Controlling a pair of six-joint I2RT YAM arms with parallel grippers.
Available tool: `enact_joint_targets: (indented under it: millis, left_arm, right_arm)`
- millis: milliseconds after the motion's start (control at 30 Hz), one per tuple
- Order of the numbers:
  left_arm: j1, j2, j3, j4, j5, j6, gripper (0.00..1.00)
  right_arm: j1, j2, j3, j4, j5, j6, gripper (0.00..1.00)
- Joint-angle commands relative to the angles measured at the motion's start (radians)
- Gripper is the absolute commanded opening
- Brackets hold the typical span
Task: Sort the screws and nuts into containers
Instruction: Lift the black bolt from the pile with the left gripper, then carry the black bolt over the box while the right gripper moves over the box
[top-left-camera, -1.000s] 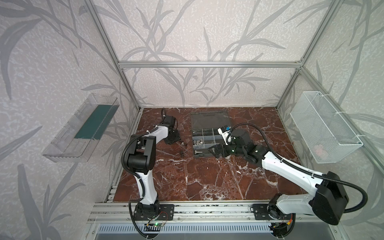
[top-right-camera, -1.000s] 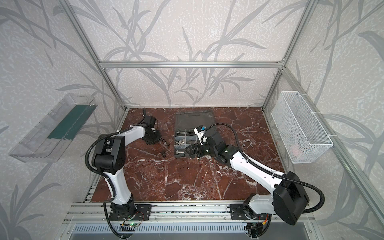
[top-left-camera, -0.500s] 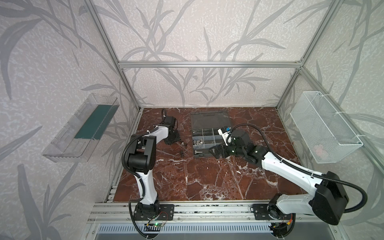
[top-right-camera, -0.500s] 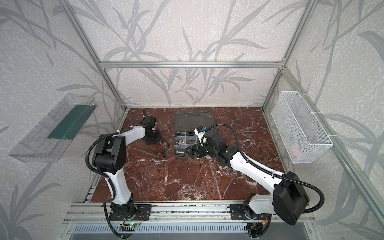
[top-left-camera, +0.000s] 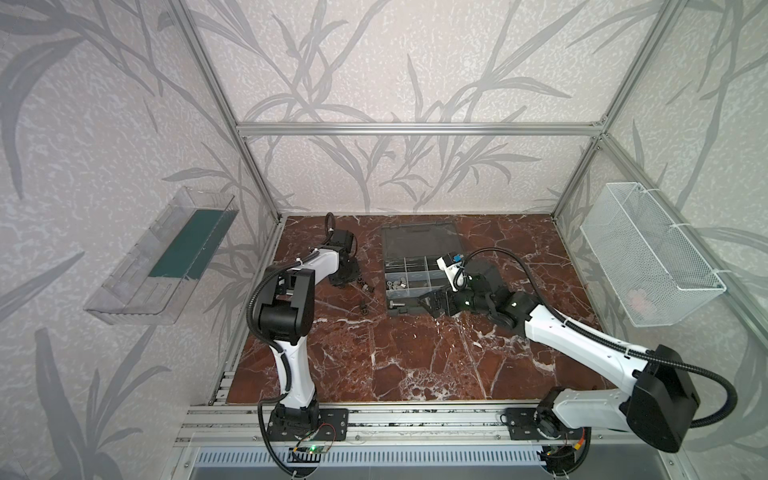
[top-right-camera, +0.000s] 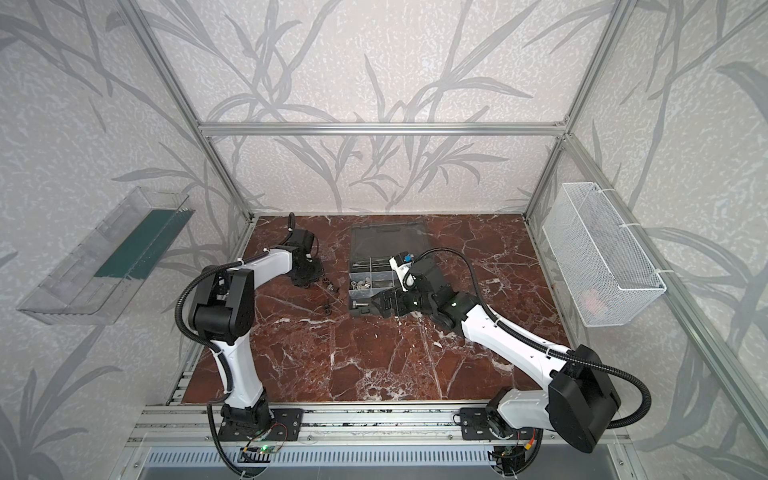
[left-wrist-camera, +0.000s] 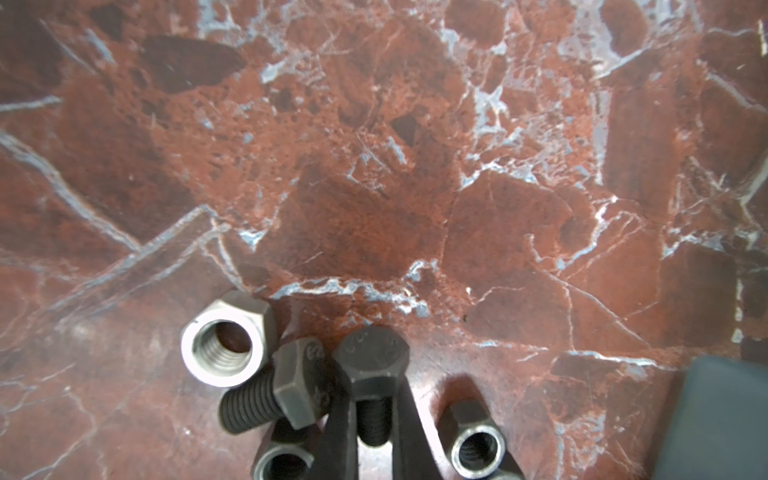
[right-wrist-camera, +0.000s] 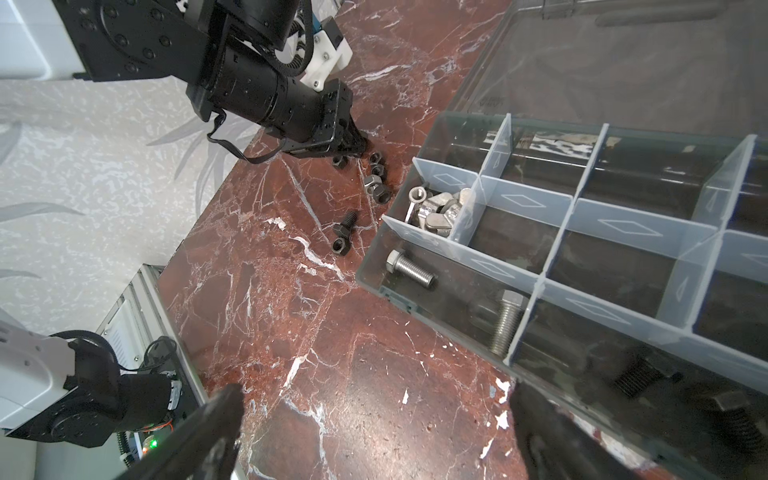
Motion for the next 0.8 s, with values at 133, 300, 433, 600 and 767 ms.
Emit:
enact_joint_targets:
  millis: [133, 300, 433, 600, 767]
  left_arm:
    - [-0.039, -0.043, 0.005, -0.062, -0.022, 0.005, 0.00]
    - [-0.063, -0.088, 0.022, -0.093, -0.022, 0.005, 0.01]
    - [-0.094, -0.120, 0.037, -0.119, -0.031, 0.012, 0.00]
    - [-0.156, -0.152, 0.068, -0.150, -0.031, 0.015, 0.00]
    - [-0.228, -0.164, 0.109, -0.156, -0.001, 0.008, 0.00]
  right_arm:
    - [0.005, -0.047, -0.009, -0.021, 0.028, -0.019, 0.99]
    - [0.005, -0.045, -0.004, -0.023, 0.033, -0.026, 0.99]
    - [0.004, -0.042, 0.003, -0.027, 0.031, -0.028, 0.99]
    - [-0.001, -0.047, 0.008, -0.036, 0.030, -0.032, 0.99]
    - [-0.008, -0.051, 0.015, -0.051, 0.028, -0.034, 0.99]
